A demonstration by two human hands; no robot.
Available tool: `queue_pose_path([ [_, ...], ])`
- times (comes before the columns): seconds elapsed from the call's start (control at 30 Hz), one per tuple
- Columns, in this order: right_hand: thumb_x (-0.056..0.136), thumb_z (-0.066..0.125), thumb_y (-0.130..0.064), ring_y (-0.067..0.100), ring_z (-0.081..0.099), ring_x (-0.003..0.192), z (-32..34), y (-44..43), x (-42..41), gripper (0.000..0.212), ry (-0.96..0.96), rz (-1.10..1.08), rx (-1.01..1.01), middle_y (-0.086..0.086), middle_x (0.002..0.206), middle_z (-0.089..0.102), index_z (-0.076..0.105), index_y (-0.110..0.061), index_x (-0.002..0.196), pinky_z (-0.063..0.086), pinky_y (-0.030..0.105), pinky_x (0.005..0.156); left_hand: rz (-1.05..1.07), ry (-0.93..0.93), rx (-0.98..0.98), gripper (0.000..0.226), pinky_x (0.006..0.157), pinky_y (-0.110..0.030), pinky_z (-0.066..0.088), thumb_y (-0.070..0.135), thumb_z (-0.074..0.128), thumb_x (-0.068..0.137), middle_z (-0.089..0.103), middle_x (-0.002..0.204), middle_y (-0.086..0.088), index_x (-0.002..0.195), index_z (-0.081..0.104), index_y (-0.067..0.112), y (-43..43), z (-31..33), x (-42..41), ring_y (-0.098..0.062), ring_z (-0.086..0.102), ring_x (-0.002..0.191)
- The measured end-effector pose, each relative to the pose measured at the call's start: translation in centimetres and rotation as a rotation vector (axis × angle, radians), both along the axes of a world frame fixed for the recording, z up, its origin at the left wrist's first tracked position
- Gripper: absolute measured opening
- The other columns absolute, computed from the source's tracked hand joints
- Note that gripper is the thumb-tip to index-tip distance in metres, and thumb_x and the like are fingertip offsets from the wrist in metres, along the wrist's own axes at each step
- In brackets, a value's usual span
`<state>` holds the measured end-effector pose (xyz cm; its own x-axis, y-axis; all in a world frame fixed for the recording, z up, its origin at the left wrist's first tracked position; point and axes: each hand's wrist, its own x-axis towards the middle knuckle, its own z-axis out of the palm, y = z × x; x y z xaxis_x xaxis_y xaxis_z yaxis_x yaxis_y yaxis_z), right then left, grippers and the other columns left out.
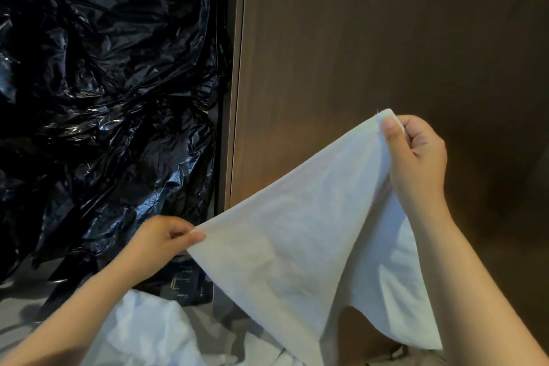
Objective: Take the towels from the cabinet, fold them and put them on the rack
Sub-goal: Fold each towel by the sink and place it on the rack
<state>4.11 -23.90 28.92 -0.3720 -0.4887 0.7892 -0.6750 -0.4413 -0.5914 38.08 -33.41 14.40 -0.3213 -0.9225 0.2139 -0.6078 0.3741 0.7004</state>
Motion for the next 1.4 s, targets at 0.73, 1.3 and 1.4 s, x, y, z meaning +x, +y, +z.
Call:
queue_pose_path([
  [0.73, 0.105, 0.04, -0.037, 0.004, 0.047, 0.053, -2.4, 0.6, -2.6, 0.028, 0.173, -0.434, -0.126, -0.013, 0.068, 0.048, 0.055, -0.016, 0.096, 0.03, 0.017, 0.047, 0.375, 0.455, -0.548, 0.006, 0.051, -0.024, 0.037, 0.023, 0.055, 0.097, 0.057, 0.07, 0.004, 0.093, 0.051, 0.023, -0.3, 8.8, -0.7, -0.006, 0.053, 0.061],
  [1.3, 0.103, 0.043, -0.036, 0.014, 0.056, 0.061, -2.6, -0.6, -3.3, 0.026, 0.141, -0.52, 0.144, -0.003, 0.072, 0.055, 0.056, -0.013, 0.1, 0.052, 0.034, 0.055, 0.351, 0.853, -0.257, 0.011, 0.06, -0.02, 0.047, 0.031, 0.068, 0.089, 0.066, 0.074, 0.008, 0.079, 0.067, 0.026, -0.8, 11.8, -1.9, -0.003, 0.059, 0.064],
  [1.4, 0.102, 0.045, -0.034, 0.016, 0.059, 0.063, -3.8, -0.7, -2.3, 0.022, 0.126, -0.479, 0.195, -0.003, 0.073, 0.057, 0.056, -0.016, 0.098, 0.054, 0.036, 0.057, 0.37, 0.718, -0.2, 0.01, 0.055, -0.015, 0.042, 0.036, 0.067, 0.088, 0.068, 0.076, 0.011, 0.085, 0.07, 0.026, -0.6, 10.2, -2.8, 0.004, 0.059, 0.063],
])
